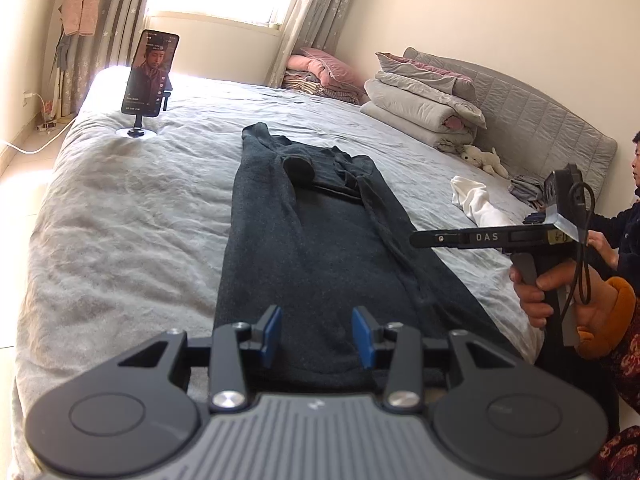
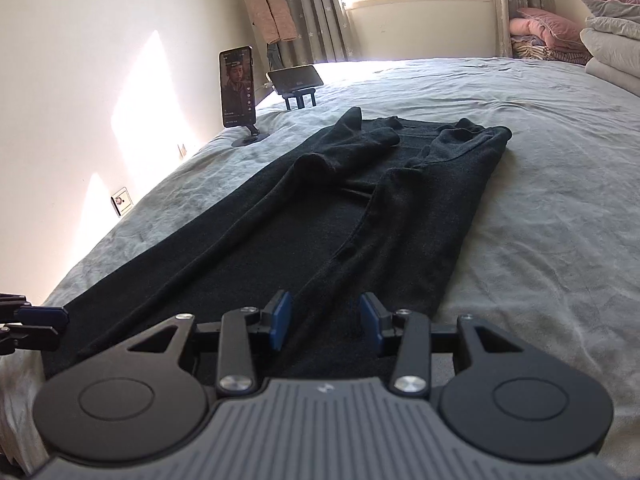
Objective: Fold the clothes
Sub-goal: 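Pull both open grippers back from the folded sweater strip, then move the right gripper to the sweater's end and grasp it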
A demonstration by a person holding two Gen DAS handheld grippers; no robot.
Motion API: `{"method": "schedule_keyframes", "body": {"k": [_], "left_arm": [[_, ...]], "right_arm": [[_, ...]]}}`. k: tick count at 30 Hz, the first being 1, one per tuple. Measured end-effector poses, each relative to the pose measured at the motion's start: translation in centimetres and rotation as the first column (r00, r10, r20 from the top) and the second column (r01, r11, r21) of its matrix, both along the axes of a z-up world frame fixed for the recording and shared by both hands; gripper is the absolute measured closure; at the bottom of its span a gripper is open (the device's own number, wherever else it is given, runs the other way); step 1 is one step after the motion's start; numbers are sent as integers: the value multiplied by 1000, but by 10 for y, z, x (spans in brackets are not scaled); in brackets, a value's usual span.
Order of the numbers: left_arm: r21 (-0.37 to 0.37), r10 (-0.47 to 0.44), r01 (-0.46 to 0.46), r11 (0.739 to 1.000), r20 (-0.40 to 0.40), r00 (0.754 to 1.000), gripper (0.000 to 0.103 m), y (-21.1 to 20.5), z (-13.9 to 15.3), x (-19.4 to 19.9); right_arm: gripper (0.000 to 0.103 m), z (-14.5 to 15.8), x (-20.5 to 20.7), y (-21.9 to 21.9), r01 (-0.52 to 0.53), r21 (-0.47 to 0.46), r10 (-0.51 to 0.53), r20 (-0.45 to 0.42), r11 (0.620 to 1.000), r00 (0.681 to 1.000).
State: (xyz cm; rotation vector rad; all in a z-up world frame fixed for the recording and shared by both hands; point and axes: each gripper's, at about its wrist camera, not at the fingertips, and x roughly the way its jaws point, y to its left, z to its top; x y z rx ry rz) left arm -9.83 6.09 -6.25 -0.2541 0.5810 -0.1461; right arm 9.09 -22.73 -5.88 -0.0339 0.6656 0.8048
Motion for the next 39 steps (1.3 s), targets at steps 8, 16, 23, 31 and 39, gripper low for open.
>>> {"method": "schedule_keyframes", "body": {"k": [8, 16, 23, 31, 39], "left_arm": [[-22, -3, 1, 1000, -47, 999, 64, 2, -15, 32], [-20, 0, -1, 1000, -51, 999, 63, 0, -13, 29], [25, -71, 72, 997, -40, 997, 63, -17, -7, 16], [0, -123, 123, 992, -61, 991, 61, -28, -10, 14], [100, -73, 77, 992, -47, 996, 58, -19, 18, -17]], "right_arm": [[59, -22, -3, 53, -126, -69, 127, 15, 990, 992], [59, -10, -23, 59, -271, 22, 272, -61, 962, 961], [59, 6, -50, 7, -245, 108, 256, -107, 964, 961], [59, -2, -86, 10, -335, 70, 342, -138, 940, 930], [59, 17, -113, -10, -450, -15, 448, -50, 893, 892]]}}
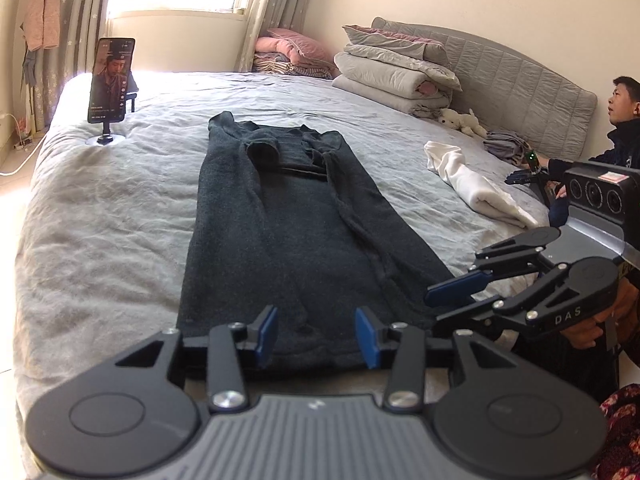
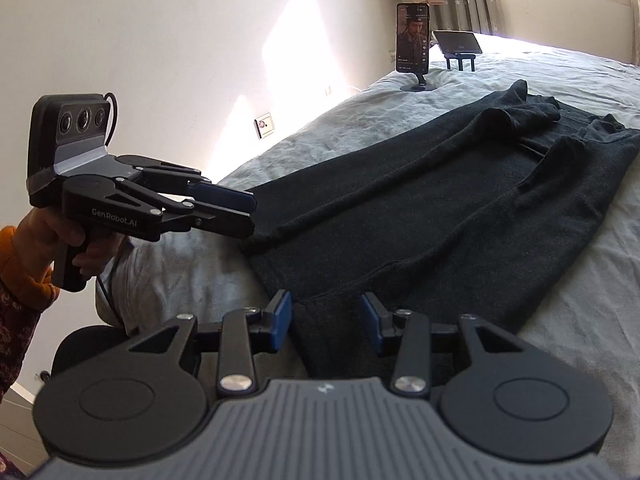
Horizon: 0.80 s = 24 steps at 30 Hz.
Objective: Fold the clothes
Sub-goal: 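Move the right gripper to the sweater's end and grasp it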
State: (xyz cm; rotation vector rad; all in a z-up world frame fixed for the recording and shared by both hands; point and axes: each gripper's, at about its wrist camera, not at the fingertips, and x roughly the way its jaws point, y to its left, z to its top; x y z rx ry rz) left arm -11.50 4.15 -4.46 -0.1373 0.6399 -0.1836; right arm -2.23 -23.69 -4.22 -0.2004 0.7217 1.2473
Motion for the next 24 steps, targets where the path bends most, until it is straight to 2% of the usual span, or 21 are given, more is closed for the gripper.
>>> {"method": "schedule_keyframes", "body": {"k": [5, 8, 12, 16, 17, 20, 24], "left_arm": [[-8, 120, -120, 993, -27, 992, 58, 24, 4, -12], [-31, 186, -188, 982, -73, 980, 59, 36, -2, -10], [-43, 203, -209, 977, -117, 972, 61, 37, -11, -5], [-65, 203, -213, 975, -125, 971, 65, 33, -15, -5], [-66, 206, -216, 974, -129, 970, 72, 33, -16, -5], [-100, 212, -227, 969, -139, 967, 91, 36, -16, -4], [-156, 222, -239, 958, -119, 968, 93, 38, -6, -3]], "right_arm": [[59, -3, -14, -17, -75, -58, 78, 59, 996, 995], [59, -6, -22, -20, -120, -84, 128, 103, 989, 986], [59, -14, -29, -15, -134, -137, 159, 195, 981, 968], [69, -23, -34, -9, -125, -190, 180, 309, 974, 934], [80, -24, -35, -8, -131, -193, 189, 321, 972, 928], [92, -20, -32, -7, -135, -185, 189, 320, 974, 928], [92, -5, -8, -14, -111, -107, 134, 237, 988, 962]]}}
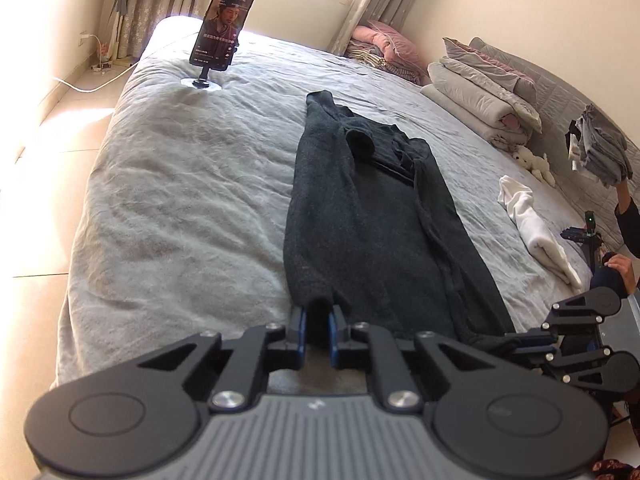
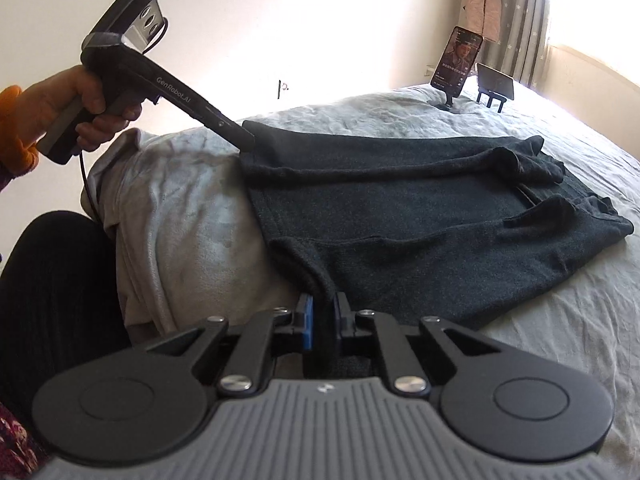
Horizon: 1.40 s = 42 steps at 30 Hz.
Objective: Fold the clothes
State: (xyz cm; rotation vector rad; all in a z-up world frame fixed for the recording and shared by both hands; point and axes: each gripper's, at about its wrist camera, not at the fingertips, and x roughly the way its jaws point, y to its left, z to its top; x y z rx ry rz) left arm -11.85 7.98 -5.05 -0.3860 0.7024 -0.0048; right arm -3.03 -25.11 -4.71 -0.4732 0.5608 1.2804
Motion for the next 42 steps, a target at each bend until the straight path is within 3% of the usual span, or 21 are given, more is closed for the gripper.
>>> {"method": "schedule_keyframes", "body": {"k": [4, 7, 10, 14, 19, 22, 24, 26, 30, 33, 36, 39, 42], "left_arm": [[-11, -4, 4, 1000, 35, 999, 94, -5, 14, 13], [-5, -8, 8, 1000, 61, 998, 102, -8, 25, 32], [-7, -9, 10, 1000, 73, 997, 102, -9, 31, 61], [-10, -18, 19, 1000, 63, 998, 102, -7, 26, 101], [-43, -33, 35, 998, 40, 999, 99, 8, 12, 132], [-24, -65, 66, 998, 49, 997, 88, 14, 8, 129], [35, -103, 101, 994, 51, 993, 72, 12, 9, 118], [105, -148, 143, 984, 44, 988, 65, 10, 12, 105], [265, -229, 221, 938, 0, 973, 63, 3, 17, 76], [400, -273, 265, 877, -38, 961, 48, -2, 17, 56], [486, -340, 330, 809, -71, 938, 43, -6, 14, 42], [513, -436, 414, 752, -83, 896, 38, -15, 5, 32], [573, -529, 483, 662, -98, 843, 38, -30, -9, 29]], "right_arm": [[92, 15, 23, -6, 35, 62, -31, -65, 997, 997], [92, 24, 38, -8, 64, 89, -59, -64, 994, 996], [92, 27, 55, -7, 95, 99, -90, -56, 991, 994], [92, 22, 83, -7, 148, 94, -141, -73, 985, 987], [93, 4, 117, -4, 213, 56, -200, -176, 975, 964], [92, -3, 125, -5, 222, 63, -205, -203, 973, 958], [92, -2, 123, -7, 209, 79, -188, -210, 975, 959], [92, -1, 120, -7, 204, 78, -185, -200, 976, 962], [92, -1, 117, -7, 213, 68, -196, -199, 975, 960], [92, -1, 116, -8, 223, 66, -205, -203, 973, 957], [92, 0, 111, -10, 231, 68, -213, -207, 971, 955], [92, 1, 109, -11, 242, 66, -223, -215, 968, 951], [91, 1, 107, -10, 250, 62, -231, -220, 966, 948]]}}
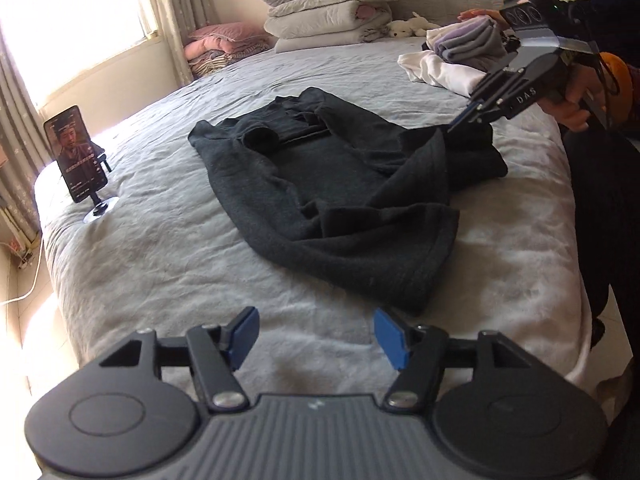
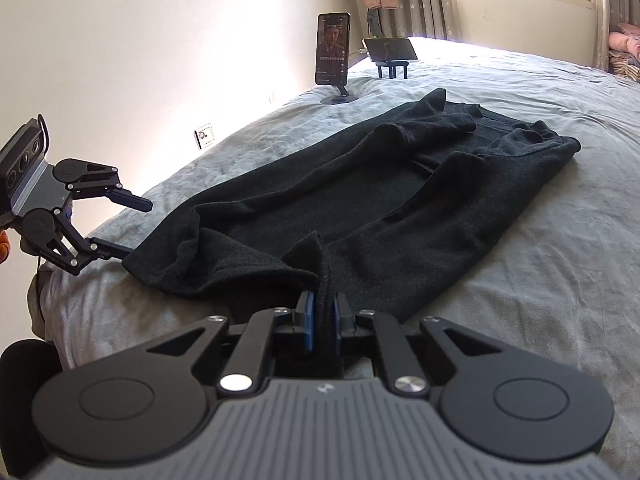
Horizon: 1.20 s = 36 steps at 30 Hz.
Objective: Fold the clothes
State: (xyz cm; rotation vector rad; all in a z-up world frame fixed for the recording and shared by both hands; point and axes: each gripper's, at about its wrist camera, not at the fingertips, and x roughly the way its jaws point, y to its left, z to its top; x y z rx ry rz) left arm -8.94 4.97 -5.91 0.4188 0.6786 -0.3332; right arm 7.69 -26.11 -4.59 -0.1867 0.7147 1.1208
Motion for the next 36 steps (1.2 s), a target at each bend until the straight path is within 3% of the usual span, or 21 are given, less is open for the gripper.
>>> {"method": "schedule_keyframes", "body": {"k": [10, 13, 15, 16, 18, 21, 26, 31, 34, 36], "left_arm": [[69, -162, 152, 986, 195, 967, 43, -21, -6, 0], [71, -187, 175, 982, 238, 953, 61, -26, -2, 2], [73, -213, 201, 977, 231, 949, 82, -29, 0, 6], [82, -228, 215, 973, 221, 948, 86, -30, 1, 8], [28, -220, 219, 975, 188, 957, 96, -27, 5, 16], [-135, -160, 186, 973, 187, 969, 97, -10, 16, 27], [-361, -32, 107, 927, 206, 978, 98, 14, 35, 51], [-463, 94, -14, 886, 152, 984, 98, 24, 35, 89], [-489, 165, -102, 866, 88, 982, 98, 30, 27, 116], [-523, 199, -152, 838, 34, 979, 98, 36, 20, 133]], "right_arm": [[91, 6, -3, 3, 8, -10, -8, 12, 1000, 1000], [91, 7, -2, 3, 8, -5, -8, 12, 1000, 1000], [91, 7, -2, 4, 6, -4, -6, 14, 1000, 1000], [91, 8, -2, 5, 5, -4, -5, 15, 1000, 1000], [91, 8, -2, 5, 4, -3, -4, 16, 1000, 1000], [91, 13, 0, 3, 0, 13, -1, 18, 1000, 1000], [91, 21, 14, 1, 12, 55, -13, 16, 998, 1000], [91, 22, 40, 1, 47, 79, -48, 0, 996, 999], [95, 19, 60, 4, 75, 84, -74, -15, 994, 997], [95, 14, 76, 8, 94, 87, -91, -40, 992, 995]]}}
